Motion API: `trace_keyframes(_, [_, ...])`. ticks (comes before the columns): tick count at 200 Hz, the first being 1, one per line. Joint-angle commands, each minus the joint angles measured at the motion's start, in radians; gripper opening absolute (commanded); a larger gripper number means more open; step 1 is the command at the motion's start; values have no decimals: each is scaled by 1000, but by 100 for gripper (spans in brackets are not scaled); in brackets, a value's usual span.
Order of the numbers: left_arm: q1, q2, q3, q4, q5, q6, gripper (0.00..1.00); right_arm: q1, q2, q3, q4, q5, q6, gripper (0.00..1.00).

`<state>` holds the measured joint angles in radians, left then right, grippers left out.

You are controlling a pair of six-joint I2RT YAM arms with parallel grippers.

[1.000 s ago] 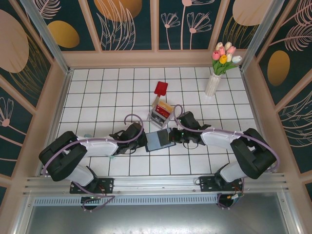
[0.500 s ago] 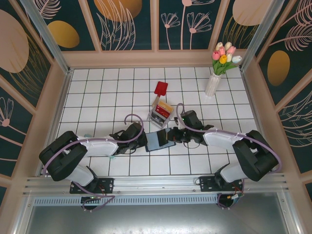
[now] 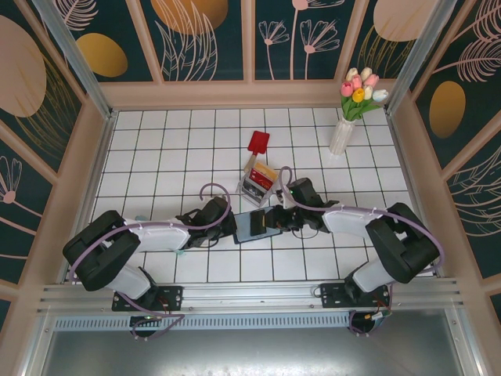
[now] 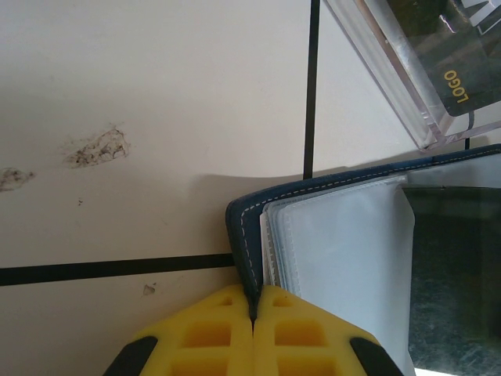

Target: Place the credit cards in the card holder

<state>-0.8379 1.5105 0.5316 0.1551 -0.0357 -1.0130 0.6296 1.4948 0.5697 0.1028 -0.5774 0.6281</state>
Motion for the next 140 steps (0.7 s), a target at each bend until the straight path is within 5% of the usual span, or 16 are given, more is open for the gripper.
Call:
trace_keyframes(1, [-1, 44, -9, -72, -6, 22, 4, 11, 8, 29, 36, -23, 8, 21])
trace_keyframes(37, [-1, 43, -8, -75, -4, 21, 4, 11, -12, 27, 29, 4, 18, 5])
trace_keyframes(77, [-2, 43, -2, -82, -7, 25, 4, 12, -57, 47, -146, 171, -36, 2])
trace_keyframes(140, [-1, 50, 0, -81, -5, 27, 4, 17, -49, 70, -209, 221, -77, 4])
